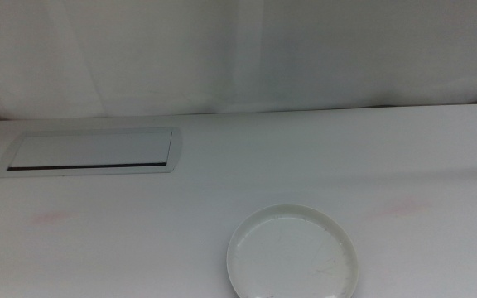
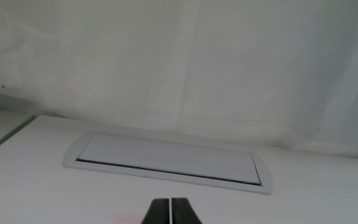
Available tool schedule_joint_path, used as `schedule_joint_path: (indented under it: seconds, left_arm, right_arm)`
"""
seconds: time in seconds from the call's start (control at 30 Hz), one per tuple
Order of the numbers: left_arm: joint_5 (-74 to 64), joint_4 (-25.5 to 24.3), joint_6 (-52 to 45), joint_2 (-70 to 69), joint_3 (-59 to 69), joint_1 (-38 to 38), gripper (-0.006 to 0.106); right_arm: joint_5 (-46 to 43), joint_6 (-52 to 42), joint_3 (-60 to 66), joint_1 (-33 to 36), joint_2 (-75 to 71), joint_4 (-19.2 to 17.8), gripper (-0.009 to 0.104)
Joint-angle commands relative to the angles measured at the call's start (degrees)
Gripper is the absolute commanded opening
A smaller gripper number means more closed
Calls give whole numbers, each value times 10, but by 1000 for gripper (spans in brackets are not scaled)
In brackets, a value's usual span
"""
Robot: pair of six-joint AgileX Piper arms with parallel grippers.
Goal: Stack the three bowls on top of each other.
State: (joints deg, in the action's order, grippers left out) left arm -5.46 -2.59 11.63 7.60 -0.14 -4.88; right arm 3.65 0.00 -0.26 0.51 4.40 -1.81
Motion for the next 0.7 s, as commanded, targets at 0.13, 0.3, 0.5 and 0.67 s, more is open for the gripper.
schedule_joint_path:
  seconds: [0.13,0.3,0.5,0.67]
  left_arm:
    - [33,0,-55,-2,22,-2,-3]
    - [58,0,-72,-2,22,-2,-3]
    - [67,0,-72,-2,22,-2,-3]
    - [62,0,-72,-2,22,-2,-3]
  right_arm:
    - [-8,-55,22,-3,-3,-35,96]
    - [-56,-123,22,-3,-3,-56,96]
    - [-144,-131,22,-3,-3,-54,96]
    - [-171,-110,22,-3,-3,18,95]
